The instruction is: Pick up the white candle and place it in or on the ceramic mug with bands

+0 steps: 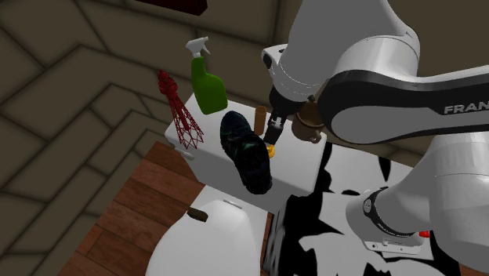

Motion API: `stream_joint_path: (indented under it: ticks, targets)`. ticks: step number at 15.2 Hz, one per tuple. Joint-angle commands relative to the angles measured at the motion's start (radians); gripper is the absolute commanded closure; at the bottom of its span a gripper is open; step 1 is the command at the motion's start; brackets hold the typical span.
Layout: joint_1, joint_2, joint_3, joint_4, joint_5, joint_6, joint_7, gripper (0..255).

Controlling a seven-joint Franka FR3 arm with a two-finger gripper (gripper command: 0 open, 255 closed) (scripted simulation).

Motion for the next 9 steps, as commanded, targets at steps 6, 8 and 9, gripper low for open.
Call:
stream_joint_path:
  ticks: [6,8,9]
  targets:
    - [0.001,0.013,-0.001,-0.011,0.000,0.026,0.000,0]
    - [0.001,0.013,-0.001,-0.011,0.000,0.025,0.000,0]
    - [0.001,0.013,-0.001,-0.011,0.000,0.025,0.000,255]
